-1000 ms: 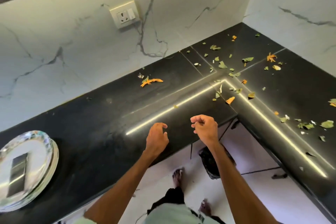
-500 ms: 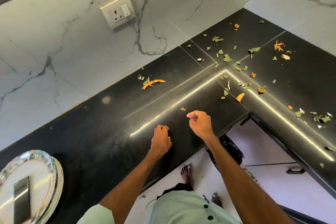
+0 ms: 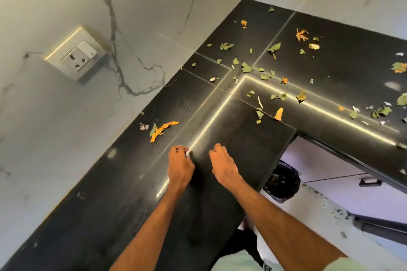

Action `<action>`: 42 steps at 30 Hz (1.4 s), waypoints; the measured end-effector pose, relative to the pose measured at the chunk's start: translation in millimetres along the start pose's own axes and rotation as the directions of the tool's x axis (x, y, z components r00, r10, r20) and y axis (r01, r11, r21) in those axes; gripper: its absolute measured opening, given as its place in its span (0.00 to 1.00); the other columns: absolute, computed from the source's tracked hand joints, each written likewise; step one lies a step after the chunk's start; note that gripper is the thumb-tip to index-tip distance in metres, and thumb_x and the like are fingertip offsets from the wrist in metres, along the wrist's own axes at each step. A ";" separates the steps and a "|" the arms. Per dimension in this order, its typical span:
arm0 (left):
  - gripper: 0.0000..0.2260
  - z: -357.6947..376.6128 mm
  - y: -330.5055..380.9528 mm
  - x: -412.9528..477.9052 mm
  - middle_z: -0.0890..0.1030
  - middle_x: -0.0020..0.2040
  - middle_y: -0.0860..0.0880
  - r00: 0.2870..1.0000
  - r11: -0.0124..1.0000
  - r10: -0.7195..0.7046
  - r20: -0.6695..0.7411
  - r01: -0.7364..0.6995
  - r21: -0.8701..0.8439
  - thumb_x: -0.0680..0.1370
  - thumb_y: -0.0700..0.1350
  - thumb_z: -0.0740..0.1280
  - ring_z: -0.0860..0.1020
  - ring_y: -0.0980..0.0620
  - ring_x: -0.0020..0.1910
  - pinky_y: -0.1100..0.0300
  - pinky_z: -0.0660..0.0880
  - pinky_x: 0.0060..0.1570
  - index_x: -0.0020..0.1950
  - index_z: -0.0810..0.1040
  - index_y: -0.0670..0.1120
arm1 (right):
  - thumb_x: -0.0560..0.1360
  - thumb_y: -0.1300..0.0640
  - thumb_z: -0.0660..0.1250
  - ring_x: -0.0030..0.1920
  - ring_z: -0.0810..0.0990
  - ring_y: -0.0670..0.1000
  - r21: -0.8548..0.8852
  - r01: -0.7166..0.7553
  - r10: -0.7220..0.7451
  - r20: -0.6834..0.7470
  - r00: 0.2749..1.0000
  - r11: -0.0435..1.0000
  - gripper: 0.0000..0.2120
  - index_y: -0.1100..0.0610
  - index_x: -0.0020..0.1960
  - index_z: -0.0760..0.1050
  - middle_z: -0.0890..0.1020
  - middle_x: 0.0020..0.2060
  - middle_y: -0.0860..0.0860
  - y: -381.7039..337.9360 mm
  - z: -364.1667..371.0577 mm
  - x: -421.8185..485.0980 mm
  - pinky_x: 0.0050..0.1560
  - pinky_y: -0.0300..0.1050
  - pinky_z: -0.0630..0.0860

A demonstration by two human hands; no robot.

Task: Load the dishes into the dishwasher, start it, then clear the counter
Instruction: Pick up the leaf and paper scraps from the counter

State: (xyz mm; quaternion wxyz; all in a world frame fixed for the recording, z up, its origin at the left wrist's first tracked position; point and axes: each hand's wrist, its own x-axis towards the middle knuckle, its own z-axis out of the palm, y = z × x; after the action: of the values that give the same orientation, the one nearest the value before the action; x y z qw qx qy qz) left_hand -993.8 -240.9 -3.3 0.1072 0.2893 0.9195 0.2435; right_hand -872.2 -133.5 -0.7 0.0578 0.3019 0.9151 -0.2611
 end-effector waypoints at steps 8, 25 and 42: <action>0.13 -28.2 -29.6 57.7 0.69 0.64 0.47 0.995 0.995 -0.051 -0.086 0.058 0.081 0.76 0.37 0.66 0.69 0.49 0.63 0.53 0.73 0.55 0.60 0.73 0.45 | 0.78 0.68 0.63 0.57 0.77 0.55 -0.033 0.011 -0.013 -0.064 0.998 0.999 0.12 0.59 0.60 0.72 0.76 0.55 0.55 -17.8 8.8 24.0 0.56 0.47 0.77; 0.08 -36.0 -50.9 108.9 0.79 0.46 0.43 0.996 0.974 -0.050 0.073 0.032 0.224 0.81 0.40 0.62 0.77 0.44 0.42 0.51 0.75 0.41 0.49 0.80 0.42 | 0.76 0.64 0.65 0.51 0.83 0.56 0.427 -0.215 0.283 -0.100 0.954 0.878 0.11 0.55 0.51 0.85 0.85 0.49 0.55 -32.4 -0.7 87.8 0.57 0.51 0.80; 0.09 -31.7 0.6 65.5 0.84 0.36 0.55 0.981 0.966 0.001 0.194 0.049 -0.253 0.75 0.37 0.72 0.78 0.63 0.31 0.72 0.70 0.33 0.48 0.88 0.48 | 0.73 0.68 0.71 0.35 0.87 0.52 0.776 -0.357 0.394 0.153 0.906 0.520 0.06 0.60 0.44 0.85 0.86 0.34 0.56 -39.0 -18.7 76.0 0.38 0.47 0.84</action>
State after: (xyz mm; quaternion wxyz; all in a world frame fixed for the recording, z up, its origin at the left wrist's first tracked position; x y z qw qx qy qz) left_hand -1057.2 -214.4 20.6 0.2354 0.2838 0.8690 0.3301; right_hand -955.6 -110.8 12.6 -0.0457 0.4911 0.6187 -0.6115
